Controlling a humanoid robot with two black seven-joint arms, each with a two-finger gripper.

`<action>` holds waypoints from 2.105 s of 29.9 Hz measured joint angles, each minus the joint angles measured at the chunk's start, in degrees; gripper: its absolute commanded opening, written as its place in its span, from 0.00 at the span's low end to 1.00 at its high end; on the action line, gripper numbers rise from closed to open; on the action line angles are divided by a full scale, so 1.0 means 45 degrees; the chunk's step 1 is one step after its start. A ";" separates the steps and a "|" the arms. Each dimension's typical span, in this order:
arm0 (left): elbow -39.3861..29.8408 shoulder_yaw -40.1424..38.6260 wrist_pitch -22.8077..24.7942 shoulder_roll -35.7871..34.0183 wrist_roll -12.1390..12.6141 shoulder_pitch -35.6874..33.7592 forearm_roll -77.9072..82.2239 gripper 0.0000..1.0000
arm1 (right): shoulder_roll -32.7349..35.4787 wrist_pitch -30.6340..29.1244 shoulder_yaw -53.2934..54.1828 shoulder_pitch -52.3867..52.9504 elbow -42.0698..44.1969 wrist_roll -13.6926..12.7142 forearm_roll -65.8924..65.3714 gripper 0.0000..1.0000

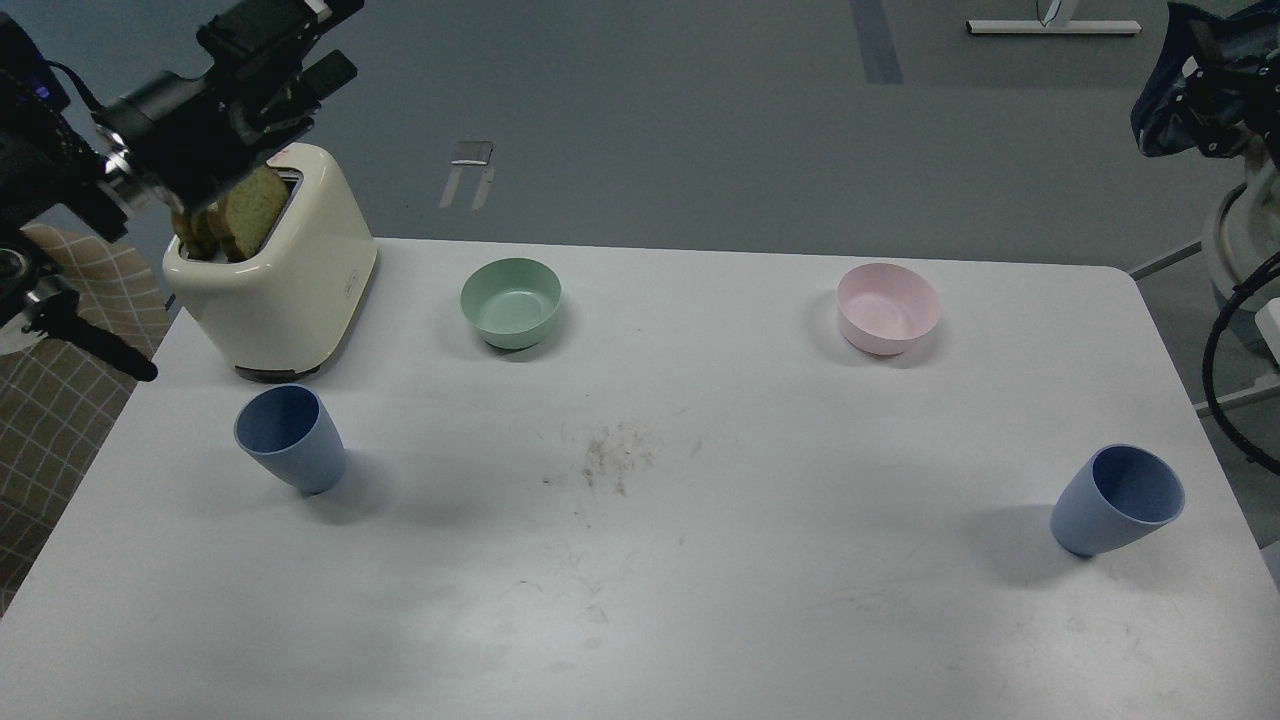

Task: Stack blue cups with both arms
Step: 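Lower the left gripper from beside the toaster toward the nearby blue cup, then grasp the blue cup near the toaster with the left gripper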

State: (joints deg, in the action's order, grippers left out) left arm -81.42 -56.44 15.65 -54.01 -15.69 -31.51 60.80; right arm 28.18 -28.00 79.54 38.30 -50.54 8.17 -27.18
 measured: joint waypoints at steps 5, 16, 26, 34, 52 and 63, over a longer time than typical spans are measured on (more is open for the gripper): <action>-0.0397 0.0138 0.0068 -0.2268 -0.0890 0.1261 0.1990 0.83 | -0.0010 0.0000 0.0182 -0.0332 -0.0007 0.0002 0.0005 1.00; -0.0761 0.3083 -0.1473 -0.5960 -0.2733 0.2654 0.6932 0.76 | 0.0001 0.0000 0.0217 -0.0506 0.0034 0.0002 0.0005 1.00; 0.0654 0.4227 -0.2016 -0.4834 -0.2740 0.2699 0.8506 0.76 | -0.0003 0.0000 0.0217 -0.0528 0.0001 0.0002 0.0004 1.00; 0.2203 0.4413 -0.1529 -0.3113 -0.2736 0.2671 0.8629 0.71 | -0.0001 0.0000 0.0217 -0.0570 -0.0019 0.0002 0.0004 1.00; 0.2646 0.4808 -0.1496 -0.2326 -0.2734 0.2671 0.8633 0.03 | 0.0134 0.0000 0.0237 -0.0701 -0.0037 -0.0006 -0.0003 1.00; 0.2669 0.4830 -0.1486 -0.2286 -0.2734 0.2596 0.8677 0.00 | 0.0145 0.0000 0.0237 -0.0790 -0.0039 -0.0002 0.0004 1.00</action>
State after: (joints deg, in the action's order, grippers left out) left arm -69.41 -34.71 8.97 -64.29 -28.00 -19.83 99.85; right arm 28.83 -28.00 80.61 34.74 -50.72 8.15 -27.16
